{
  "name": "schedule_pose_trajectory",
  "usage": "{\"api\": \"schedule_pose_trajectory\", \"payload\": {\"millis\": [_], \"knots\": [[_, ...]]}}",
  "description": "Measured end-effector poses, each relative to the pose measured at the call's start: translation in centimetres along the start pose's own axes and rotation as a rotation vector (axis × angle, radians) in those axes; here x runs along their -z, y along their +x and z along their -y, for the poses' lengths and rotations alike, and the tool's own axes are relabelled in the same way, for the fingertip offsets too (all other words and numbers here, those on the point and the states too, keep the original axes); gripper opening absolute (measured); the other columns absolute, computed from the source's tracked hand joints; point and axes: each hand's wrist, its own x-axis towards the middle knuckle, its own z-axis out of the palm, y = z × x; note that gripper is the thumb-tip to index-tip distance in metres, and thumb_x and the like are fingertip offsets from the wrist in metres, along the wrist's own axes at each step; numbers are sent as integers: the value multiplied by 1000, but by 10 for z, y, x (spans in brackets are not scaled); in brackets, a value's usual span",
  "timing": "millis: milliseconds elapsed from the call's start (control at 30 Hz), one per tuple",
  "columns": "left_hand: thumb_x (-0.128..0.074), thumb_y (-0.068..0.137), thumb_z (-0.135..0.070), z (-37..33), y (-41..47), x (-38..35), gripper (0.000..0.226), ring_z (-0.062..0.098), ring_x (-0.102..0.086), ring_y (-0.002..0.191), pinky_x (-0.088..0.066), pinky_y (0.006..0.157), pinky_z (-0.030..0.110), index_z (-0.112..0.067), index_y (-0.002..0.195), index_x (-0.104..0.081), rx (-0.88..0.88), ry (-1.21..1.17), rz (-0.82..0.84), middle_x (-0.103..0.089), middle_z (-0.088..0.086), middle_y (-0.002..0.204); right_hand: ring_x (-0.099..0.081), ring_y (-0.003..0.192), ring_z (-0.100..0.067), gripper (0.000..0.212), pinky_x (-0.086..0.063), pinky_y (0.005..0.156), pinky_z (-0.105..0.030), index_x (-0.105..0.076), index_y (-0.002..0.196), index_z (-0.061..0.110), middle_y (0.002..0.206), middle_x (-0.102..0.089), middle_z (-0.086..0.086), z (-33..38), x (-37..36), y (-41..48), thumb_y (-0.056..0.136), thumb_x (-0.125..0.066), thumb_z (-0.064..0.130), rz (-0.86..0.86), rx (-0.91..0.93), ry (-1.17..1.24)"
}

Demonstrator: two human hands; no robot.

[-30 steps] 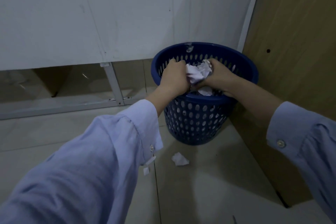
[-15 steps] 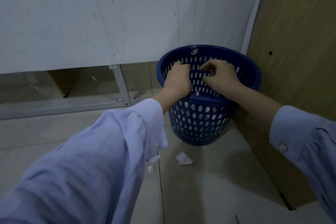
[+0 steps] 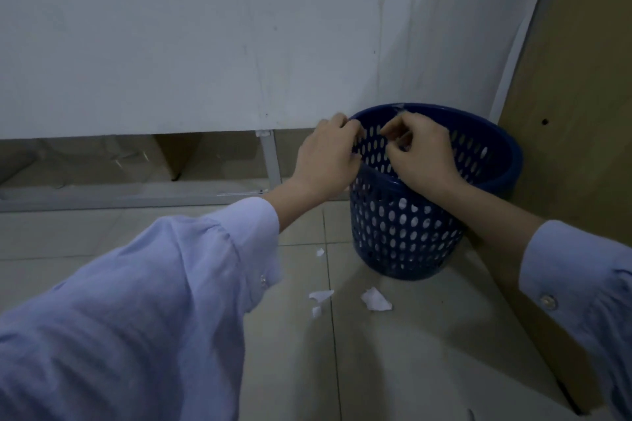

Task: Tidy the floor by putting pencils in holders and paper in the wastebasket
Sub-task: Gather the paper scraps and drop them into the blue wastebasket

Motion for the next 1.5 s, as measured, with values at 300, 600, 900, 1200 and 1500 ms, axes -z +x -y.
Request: {"api": "schedule_pose_trajectory", "payload": {"millis": [300, 600, 900, 1200, 1500], "knots": [[-61, 84, -25, 69, -78, 50, 30, 24, -56, 103, -51, 81, 36, -14, 112, -56, 192, 83, 41, -58, 5, 112, -54, 80, -12, 17, -43, 71, -21, -62, 90, 16, 92, -58, 0, 61, -50, -35, 83, -60, 0, 241, 111, 10], [-61, 85, -32, 129, -181, 57, 32, 24, -56, 102, -51, 82, 37, -18, 113, -55, 400, 86, 182, -58, 2, 113, -55, 76, -11, 19, -42, 66, -19, -61, 89, 23, 91, -58, 5, 87, -113, -95, 82, -63, 5, 527, 91, 15], [-61, 85, -29, 164, -251, 11, 30, 26, -57, 106, -46, 87, 34, -14, 112, -57, 622, -6, 286, -60, 6, 110, -51, 77, -6, 21, -39, 70, -21, -64, 104, 17, 103, -58, 0, 30, -145, -160, 84, -63, 11, 740, -61, -90], [-59, 87, -25, 191, -278, -46, 39, 32, -55, 111, -48, 92, 40, -10, 122, -53, 617, 27, 529, -51, 11, 123, -36, 124, -34, 62, -42, 96, -39, -37, 140, 19, 140, -36, -11, -49, -144, -179, 84, -63, 22, 787, -360, -421], [-50, 91, -16, 220, -279, -84, 59, 37, -35, 135, -34, 110, 42, -15, 146, -30, 588, 69, 613, -25, 12, 156, -31, 134, -39, 69, -34, 107, -42, -18, 151, 30, 154, -22, -14, -91, -153, -190, 91, -52, 29, 945, -520, -485]]}}
